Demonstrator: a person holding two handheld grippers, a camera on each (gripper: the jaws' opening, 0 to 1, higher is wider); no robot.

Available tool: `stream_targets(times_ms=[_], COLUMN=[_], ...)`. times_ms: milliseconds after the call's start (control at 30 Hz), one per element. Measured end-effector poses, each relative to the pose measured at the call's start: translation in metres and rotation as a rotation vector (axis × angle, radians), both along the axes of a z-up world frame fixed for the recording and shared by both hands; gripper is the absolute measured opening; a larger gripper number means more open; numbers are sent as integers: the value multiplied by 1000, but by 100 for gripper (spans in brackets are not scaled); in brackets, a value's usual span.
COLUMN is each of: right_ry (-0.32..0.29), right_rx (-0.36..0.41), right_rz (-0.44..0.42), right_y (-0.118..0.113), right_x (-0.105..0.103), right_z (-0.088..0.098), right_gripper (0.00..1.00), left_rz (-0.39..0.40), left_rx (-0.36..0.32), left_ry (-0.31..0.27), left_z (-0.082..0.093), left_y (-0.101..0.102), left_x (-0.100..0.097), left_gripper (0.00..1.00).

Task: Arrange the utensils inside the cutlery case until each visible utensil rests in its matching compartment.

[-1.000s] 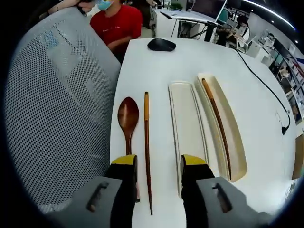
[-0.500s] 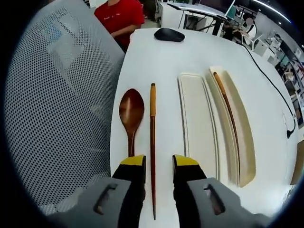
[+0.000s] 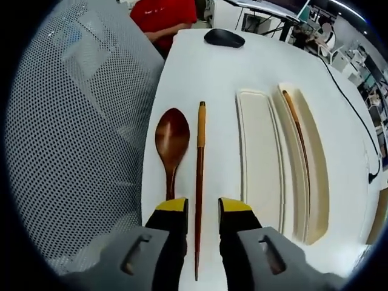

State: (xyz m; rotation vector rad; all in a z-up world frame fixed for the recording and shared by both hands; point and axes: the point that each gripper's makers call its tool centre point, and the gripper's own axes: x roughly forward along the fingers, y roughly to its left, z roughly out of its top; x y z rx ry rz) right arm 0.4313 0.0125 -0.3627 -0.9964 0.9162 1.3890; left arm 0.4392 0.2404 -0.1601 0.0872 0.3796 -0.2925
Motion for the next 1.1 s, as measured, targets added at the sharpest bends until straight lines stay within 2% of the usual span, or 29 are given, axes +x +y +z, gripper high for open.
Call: stream_targets(times_ms=[100, 200, 333, 467, 533, 733, 1033, 1067, 1100], right_ry=[16, 6, -5, -14, -27, -45, -56, -50, -36], right_rx=[18, 11, -43, -108, -136, -160, -222, -220, -209], right_rz=[-32, -12, 21, 11, 50, 80, 64, 51, 2], right_y=[4, 3, 5, 7, 6, 6, 5, 5, 5], right_x=[0, -1, -4, -4, -5, -8, -8, -6, -6], right_z=[2, 2, 0, -1, -1, -2, -3, -2, -2], right_gripper=[16, 16, 15, 14, 12, 9, 8, 8, 7], left_rz=[-1, -2, -4, -9, -10, -15, -18, -19, -20], left_rx=[1, 0, -2, 3, 5, 14, 18, 18, 17], left_ry=[-1, -1, -3, -3, -5, -7, -20, -22, -25], left_z=[0, 0, 0, 0, 1, 1, 3, 3, 4], left_y=[0, 0, 0, -1, -1, -2, -4, -4, -4], left_x=[0, 0, 0, 0, 0, 0, 0, 0, 1], left_gripper=[67, 67, 66, 66, 66, 66, 66, 66, 66])
